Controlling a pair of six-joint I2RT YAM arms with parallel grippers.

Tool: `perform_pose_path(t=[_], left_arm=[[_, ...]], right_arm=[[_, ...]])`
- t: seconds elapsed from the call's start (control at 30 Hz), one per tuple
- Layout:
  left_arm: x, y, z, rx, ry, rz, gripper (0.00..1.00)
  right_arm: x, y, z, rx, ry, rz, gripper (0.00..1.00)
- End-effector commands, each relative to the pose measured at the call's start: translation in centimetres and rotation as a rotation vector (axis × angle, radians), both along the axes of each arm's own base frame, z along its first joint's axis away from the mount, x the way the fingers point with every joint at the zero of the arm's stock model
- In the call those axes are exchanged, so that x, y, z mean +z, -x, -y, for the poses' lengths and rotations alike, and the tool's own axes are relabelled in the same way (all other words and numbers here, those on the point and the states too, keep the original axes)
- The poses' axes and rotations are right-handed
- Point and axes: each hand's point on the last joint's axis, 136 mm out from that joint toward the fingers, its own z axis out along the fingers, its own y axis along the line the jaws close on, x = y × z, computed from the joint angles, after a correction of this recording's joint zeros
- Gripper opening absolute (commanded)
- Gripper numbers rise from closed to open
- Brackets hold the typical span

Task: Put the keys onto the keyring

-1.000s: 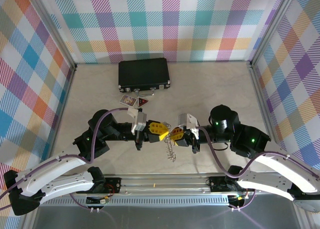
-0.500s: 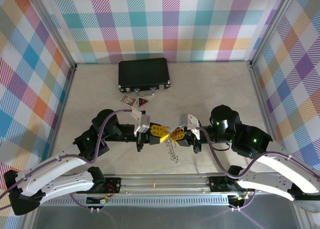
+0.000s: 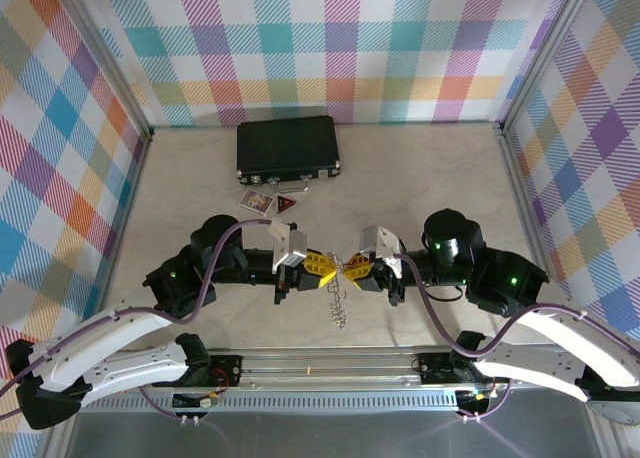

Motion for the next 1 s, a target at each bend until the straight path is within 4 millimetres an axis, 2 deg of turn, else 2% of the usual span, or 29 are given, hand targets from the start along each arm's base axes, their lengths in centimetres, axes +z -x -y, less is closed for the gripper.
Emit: perform_pose_path(t=[0.0, 0.33, 0.57, 0.83, 0.97], left_arm=[[0.9, 0.2, -0.3, -0.002, -0.008, 0.023, 0.0], [0.0, 0.0, -0.5, 0.017, -0.037, 0.022, 0.0], [-1.4, -2.2, -0.9, 0.152, -0.039, 0.026, 0.0], [-3.3, -4.1, -2.2, 0.306, 0.018, -0.001, 0.3], [-3.6, -5.0, -3.4, 0.389, 0.054, -0.002, 0.53]], right_arm=[[1.8, 0.4, 0.4, 0.013, -0.031, 0.045, 0.0], [1.7, 0.0, 0.5, -0.009, -0.022, 0.049, 0.0], [0.7, -1.3, -0.1, -0.056, 0.04, 0.034, 0.0], [-0.7, -2.6, -1.0, -0.088, 0.128, 0.007, 0.0], [-2.1, -4.6, -1.5, -0.159, 0.209, -0.008, 0.0]])
